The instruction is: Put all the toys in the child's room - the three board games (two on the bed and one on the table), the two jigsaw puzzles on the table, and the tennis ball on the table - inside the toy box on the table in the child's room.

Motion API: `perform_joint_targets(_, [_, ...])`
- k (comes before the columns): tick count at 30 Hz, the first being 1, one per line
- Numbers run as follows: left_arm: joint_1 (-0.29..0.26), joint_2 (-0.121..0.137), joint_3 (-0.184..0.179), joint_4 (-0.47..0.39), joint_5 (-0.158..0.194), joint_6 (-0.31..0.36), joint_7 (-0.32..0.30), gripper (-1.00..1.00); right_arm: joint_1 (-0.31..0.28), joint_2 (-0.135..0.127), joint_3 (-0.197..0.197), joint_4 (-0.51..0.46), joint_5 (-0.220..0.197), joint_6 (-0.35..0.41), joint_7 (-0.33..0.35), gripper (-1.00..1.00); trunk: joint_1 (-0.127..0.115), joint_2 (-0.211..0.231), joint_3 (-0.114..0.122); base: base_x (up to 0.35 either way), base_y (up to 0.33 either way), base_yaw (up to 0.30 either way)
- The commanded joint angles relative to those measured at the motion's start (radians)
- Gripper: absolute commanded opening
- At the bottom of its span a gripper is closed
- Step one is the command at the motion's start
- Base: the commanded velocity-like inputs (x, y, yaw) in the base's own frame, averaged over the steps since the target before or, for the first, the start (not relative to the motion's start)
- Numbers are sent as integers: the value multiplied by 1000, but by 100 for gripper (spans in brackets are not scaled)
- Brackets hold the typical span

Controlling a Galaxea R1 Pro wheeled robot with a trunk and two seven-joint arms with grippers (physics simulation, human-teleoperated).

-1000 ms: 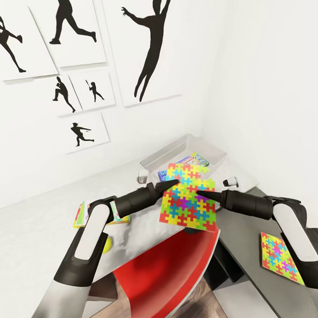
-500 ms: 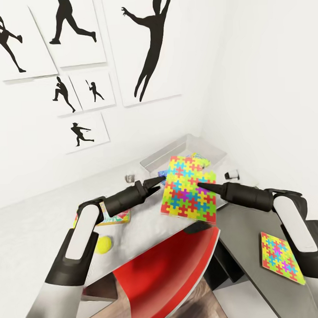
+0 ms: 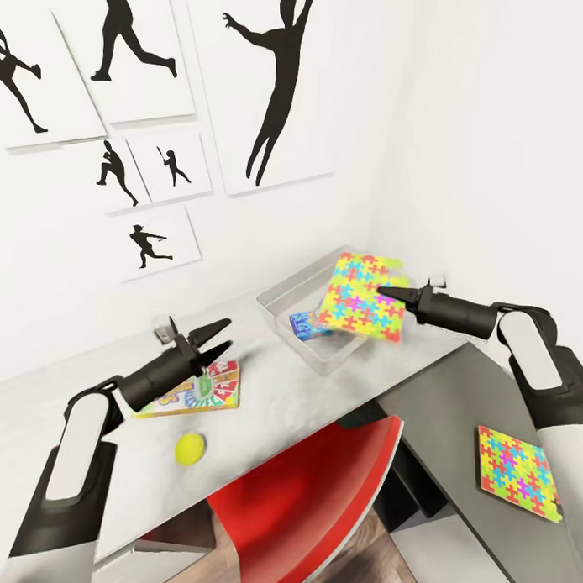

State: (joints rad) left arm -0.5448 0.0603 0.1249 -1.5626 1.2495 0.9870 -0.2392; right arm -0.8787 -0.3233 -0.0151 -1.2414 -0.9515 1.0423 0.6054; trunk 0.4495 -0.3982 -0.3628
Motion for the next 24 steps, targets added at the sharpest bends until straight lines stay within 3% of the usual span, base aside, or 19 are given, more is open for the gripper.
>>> perform_joint_targets(1, [4, 8, 15, -2, 0, 7, -8, 100, -12, 0, -3, 19, 5, 5, 5, -100, 1, -2, -2, 0, 0, 0])
perform_joint_targets(6, [31, 36, 86, -8, 19, 15, -7, 100, -63, 5, -8, 91, 5, 5, -51, -100, 1, -2, -2, 0, 0, 0])
perform_joint_targets(13, [50, 48, 145, -11, 45, 27, -7, 100, -126, 20, -16, 151, 0, 5, -284, -100, 1, -2, -2, 0, 0, 0])
perform_joint_targets(14, [50, 48, 145, -11, 45, 27, -7, 100, -126, 20, -16, 151, 0, 5, -284, -100, 1, -2, -2, 0, 0, 0])
perform_joint_targets(17, [53, 50, 151, -11, 77, 33, -7, 100, -154, 51, -45, 159, -4, 5, -396, -100, 1, -2, -2, 0, 0, 0])
perform_joint_targets(22, [55, 51, 153, -11, 112, 37, -6, 100, -192, 121, -136, 166, -7, 5, -579, -100, 1, -2, -2, 0, 0, 0])
perform_joint_targets(24, [55, 51, 153, -11, 115, 38, -6, 100, -200, 134, -147, 166, -7, 5, -611, -100, 1, -2, -2, 0, 0, 0])
